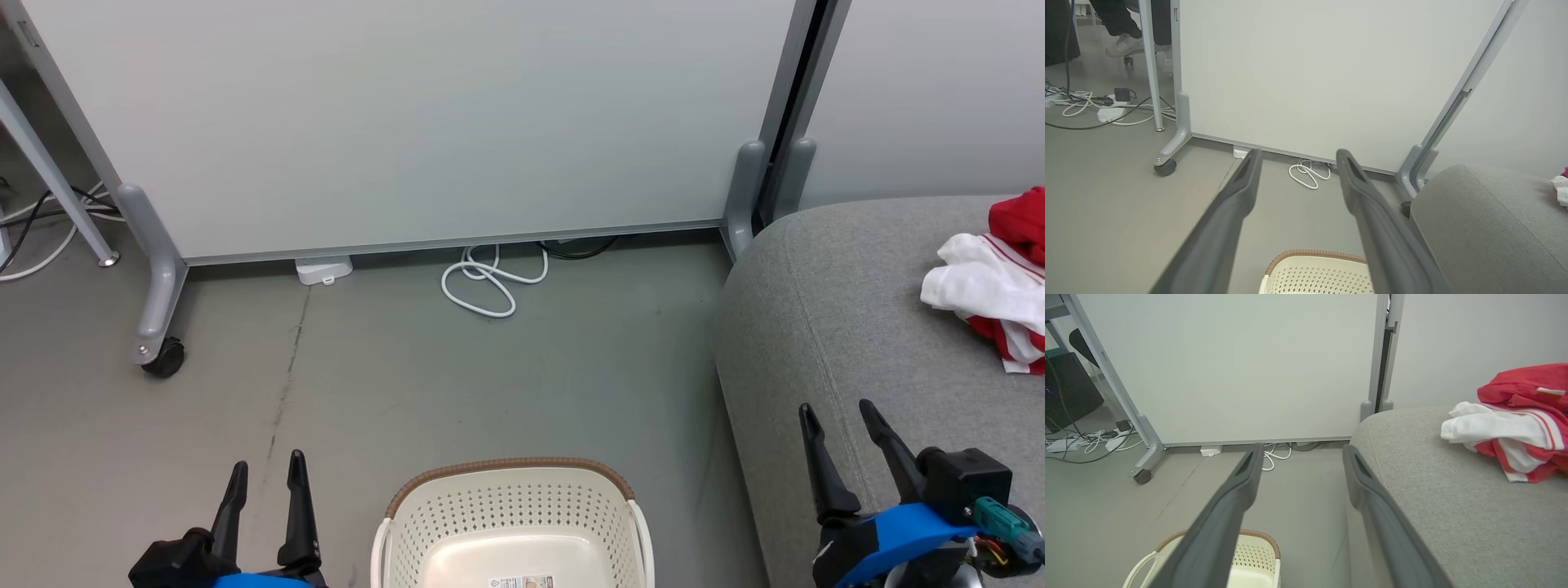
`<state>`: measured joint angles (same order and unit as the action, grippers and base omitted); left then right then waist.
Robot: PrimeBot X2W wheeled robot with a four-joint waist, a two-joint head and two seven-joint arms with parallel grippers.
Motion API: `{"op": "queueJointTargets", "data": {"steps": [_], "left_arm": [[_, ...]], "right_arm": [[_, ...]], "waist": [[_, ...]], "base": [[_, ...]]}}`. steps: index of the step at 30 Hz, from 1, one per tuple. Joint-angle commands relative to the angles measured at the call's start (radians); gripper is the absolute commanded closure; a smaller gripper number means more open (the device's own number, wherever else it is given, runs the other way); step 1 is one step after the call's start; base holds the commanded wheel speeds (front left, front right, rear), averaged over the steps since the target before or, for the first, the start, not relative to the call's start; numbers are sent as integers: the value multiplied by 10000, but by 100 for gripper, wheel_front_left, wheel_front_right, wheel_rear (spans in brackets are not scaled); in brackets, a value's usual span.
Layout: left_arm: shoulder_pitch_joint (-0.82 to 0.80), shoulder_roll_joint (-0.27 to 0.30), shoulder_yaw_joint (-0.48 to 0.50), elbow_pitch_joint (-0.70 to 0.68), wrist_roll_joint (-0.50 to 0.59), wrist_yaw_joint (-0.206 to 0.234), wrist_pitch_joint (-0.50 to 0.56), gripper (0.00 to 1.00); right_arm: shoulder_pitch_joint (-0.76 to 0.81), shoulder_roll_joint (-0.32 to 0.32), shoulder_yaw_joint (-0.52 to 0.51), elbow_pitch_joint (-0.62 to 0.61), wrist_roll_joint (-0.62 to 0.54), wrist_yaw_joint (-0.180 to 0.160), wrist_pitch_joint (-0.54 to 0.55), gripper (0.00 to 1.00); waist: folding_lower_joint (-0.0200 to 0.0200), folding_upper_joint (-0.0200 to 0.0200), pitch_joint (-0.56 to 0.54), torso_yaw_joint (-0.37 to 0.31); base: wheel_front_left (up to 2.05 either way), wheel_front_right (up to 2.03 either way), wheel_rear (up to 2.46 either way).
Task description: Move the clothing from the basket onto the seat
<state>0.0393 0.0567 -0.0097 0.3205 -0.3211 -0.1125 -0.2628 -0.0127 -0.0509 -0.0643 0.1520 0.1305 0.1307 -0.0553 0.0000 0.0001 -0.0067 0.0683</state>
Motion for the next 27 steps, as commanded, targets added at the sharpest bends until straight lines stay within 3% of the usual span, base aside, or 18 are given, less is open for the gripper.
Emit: {"op": "queueJointTargets", "data": {"steps": [1,16,17,23,27], "left_arm": [[73,-4,26,8,77,33,-29,0],[114,-31,-168,-79,214,186,-29,0],[5,-12,-121,-42,186,151,2,100],[171,-56,-89,450,113,146,86,100],[48,-56,14,409,-614,127,319,100]], "right_arm": [[131,5,-7,24,37,1,-11,0],[62,6,91,94,156,1,-5,0],[6,0,85,90,137,0,9,100],[105,57,73,644,199,0,38,100],[-2,54,-6,705,1015,0,175,100]], "waist": [[0,-1,3,-8],[0,-1,124,-93],[0,-1,125,-93],[0,-1,125,-100],[0,-1,124,-118]], "base": [[0,0,0],[0,0,0],[0,0,0],[0,0,0],[0,0,0]]}}
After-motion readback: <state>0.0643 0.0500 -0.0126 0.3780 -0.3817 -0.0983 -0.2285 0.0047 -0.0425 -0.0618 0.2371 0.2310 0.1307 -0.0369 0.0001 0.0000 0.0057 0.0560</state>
